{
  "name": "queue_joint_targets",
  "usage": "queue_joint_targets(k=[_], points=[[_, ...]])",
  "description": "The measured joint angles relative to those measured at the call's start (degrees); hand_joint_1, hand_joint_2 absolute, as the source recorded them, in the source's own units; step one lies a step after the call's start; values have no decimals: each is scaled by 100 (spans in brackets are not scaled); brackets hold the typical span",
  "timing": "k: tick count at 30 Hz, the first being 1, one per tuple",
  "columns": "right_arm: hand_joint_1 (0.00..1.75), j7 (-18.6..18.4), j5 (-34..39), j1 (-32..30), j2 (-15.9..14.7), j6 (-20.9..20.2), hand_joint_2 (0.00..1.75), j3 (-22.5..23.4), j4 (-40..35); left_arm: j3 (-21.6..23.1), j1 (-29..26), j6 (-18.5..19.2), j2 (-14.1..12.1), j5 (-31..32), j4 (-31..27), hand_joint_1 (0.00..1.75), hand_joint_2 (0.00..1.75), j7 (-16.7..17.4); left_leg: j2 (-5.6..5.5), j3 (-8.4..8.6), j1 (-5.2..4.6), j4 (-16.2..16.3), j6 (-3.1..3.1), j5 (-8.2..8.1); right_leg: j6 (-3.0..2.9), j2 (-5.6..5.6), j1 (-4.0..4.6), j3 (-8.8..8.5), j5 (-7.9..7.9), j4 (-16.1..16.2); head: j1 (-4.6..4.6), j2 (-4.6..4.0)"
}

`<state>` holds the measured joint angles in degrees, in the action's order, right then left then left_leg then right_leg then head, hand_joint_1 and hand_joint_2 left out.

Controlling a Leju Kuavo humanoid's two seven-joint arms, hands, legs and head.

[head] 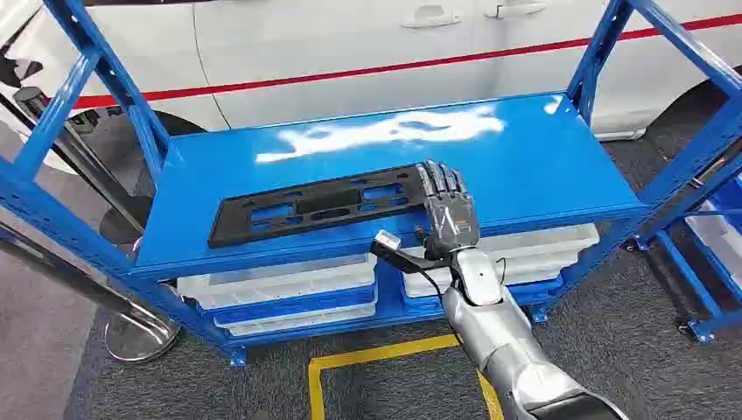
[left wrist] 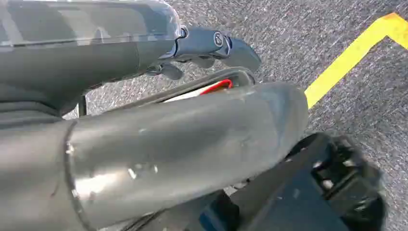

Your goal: Take the parts from the cabinet and place them on the table.

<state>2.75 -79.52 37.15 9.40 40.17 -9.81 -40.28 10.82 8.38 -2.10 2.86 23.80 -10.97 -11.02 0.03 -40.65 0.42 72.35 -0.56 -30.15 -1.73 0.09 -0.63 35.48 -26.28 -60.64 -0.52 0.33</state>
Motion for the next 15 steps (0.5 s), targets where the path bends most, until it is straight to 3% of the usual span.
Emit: queue_joint_targets(k=[2,3,6,7,8,9,11,12,13,14,15], points=[[0,-6,0,16,2,0,175,-9,-2,-2,13,-2,0,7,0,0,0,-7,0,503,-1,-1028,54,508,13,5,-3,-26,-9,1,2,0],[0,-13,0,28,0,0,175,-15,0,-4,19,-2,0,15,0,0,0,-15,-6,609,-26,-1231,81,430,34,8,11,-19,-12,5,2,0],[0,-28,11,26,0,0,175,-35,15,-31,22,13,0,24,-2,0,0,-54,-23,613,-82,-1313,139,445,130,4,-11,0,27,49,2,0],[0,-28,18,27,0,0,175,-41,15,-39,20,28,0,31,-2,0,0,-81,-26,628,-87,-1369,183,474,169,4,-10,-12,36,67,2,0],[0,-28,17,29,-2,0,175,-44,15,-42,19,33,0,35,-2,0,0,-94,-12,685,-10,-1478,240,537,201,-1,-6,-3,-13,26,4,0],[0,-26,17,38,-4,0,175,-44,15,-44,26,35,0,42,-2,0,0,-120,-6,704,-38,-1519,265,552,207,0,-9,45,-118,-104,4,0],[0,-26,17,44,-7,0,175,-46,26,-48,33,61,-4,83,-2,0,0,-175,-2,697,-51,-1517,293,555,214,1,-10,413,-552,-883,4,0],[0,-26,20,22,-13,0,175,-46,37,-48,33,79,-4,101,-2,0,0,-201,-3,697,-61,-1517,324,531,221,0,-10,614,-689,-1281,2,0],[0,-26,20,1,-20,0,175,-46,48,-48,31,96,-4,114,-2,0,0,-229,-5,696,-61,-1510,329,526,230,-1,-12,743,-717,-1515,7,0],[0,-26,22,-14,-24,0,175,-46,59,-48,26,112,-4,138,-2,0,0,-247,-10,701,-61,-1503,327,512,234,-2,-14,750,-614,-1496,4,0],[0,-26,28,-14,-24,0,175,-48,61,-48,18,131,-4,142,-2,0,0,-273,-12,703,-58,-1480,318,491,237,-5,-19,643,-406,-1243,4,0]])
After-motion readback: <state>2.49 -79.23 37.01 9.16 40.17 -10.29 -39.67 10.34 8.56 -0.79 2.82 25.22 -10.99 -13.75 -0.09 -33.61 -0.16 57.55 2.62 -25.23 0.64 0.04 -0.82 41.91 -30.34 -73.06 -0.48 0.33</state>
